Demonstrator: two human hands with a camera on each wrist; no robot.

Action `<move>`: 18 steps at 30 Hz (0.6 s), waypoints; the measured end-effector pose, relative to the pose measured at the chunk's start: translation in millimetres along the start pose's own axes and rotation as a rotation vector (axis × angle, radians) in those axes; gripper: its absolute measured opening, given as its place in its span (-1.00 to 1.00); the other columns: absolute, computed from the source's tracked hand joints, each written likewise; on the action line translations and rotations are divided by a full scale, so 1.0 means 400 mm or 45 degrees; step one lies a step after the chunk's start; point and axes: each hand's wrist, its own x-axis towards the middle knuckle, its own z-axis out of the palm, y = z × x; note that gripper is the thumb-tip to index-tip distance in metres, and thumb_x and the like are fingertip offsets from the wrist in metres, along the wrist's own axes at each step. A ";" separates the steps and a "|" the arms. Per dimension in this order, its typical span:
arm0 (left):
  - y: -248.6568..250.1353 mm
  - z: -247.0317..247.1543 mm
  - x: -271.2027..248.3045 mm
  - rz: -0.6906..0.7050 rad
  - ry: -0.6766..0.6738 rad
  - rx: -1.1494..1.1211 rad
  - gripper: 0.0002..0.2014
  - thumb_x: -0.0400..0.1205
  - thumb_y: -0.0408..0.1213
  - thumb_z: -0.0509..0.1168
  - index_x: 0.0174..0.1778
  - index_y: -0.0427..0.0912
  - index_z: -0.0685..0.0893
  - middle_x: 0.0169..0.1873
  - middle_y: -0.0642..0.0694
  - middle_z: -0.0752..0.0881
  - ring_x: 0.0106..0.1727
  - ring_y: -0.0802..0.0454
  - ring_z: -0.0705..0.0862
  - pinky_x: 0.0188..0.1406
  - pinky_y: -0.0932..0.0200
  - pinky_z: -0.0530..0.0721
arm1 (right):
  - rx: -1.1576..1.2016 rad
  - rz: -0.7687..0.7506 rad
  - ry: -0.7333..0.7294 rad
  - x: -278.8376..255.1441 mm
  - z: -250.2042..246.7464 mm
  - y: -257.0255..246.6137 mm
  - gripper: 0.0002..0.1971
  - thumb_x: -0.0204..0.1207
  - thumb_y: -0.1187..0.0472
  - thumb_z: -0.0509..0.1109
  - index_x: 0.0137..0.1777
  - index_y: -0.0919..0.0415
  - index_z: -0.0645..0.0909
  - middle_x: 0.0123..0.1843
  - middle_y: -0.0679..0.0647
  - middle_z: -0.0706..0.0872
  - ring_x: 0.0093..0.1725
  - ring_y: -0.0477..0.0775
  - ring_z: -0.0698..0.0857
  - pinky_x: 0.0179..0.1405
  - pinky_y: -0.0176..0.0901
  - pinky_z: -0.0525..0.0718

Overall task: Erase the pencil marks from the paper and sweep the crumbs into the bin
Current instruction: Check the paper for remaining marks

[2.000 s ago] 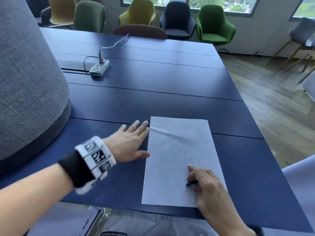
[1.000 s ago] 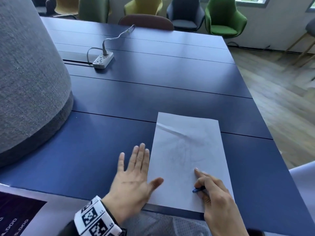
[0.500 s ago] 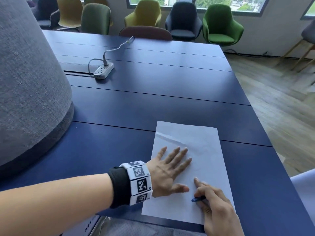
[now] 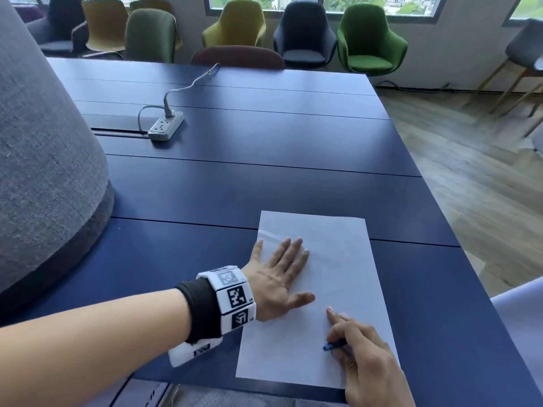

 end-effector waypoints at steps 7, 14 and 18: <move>-0.067 -0.039 0.033 -0.335 0.104 0.014 -0.07 0.59 0.43 -0.34 0.65 -0.20 -0.42 0.61 -0.06 -0.52 0.64 0.03 -0.49 0.58 -0.30 -0.43 | -0.008 0.014 0.002 0.000 0.000 -0.007 -0.38 0.33 0.52 0.46 -0.01 -0.33 0.49 0.21 -0.51 0.61 0.29 -0.21 0.64 0.07 -0.29 0.62; -0.021 -0.041 0.082 -0.059 0.047 0.076 -0.16 0.68 0.34 -0.21 0.67 -0.12 -0.39 0.65 -0.03 -0.46 0.66 0.07 -0.43 0.62 -0.23 -0.35 | 0.011 0.005 -0.020 0.004 -0.003 -0.007 -0.52 0.39 0.43 0.39 -0.06 -0.28 0.49 0.32 -0.54 0.55 0.36 -0.31 0.57 0.17 -0.31 0.58; -0.113 -0.053 0.053 -0.362 0.036 0.116 -0.10 0.65 0.37 -0.27 0.67 -0.23 -0.39 0.65 -0.11 -0.44 0.67 0.02 -0.40 0.64 -0.20 -0.33 | 0.033 0.044 0.000 0.000 -0.001 -0.015 -0.62 0.44 0.33 0.30 -0.04 -0.29 0.48 0.27 -0.51 0.59 0.35 -0.35 0.55 0.17 -0.38 0.51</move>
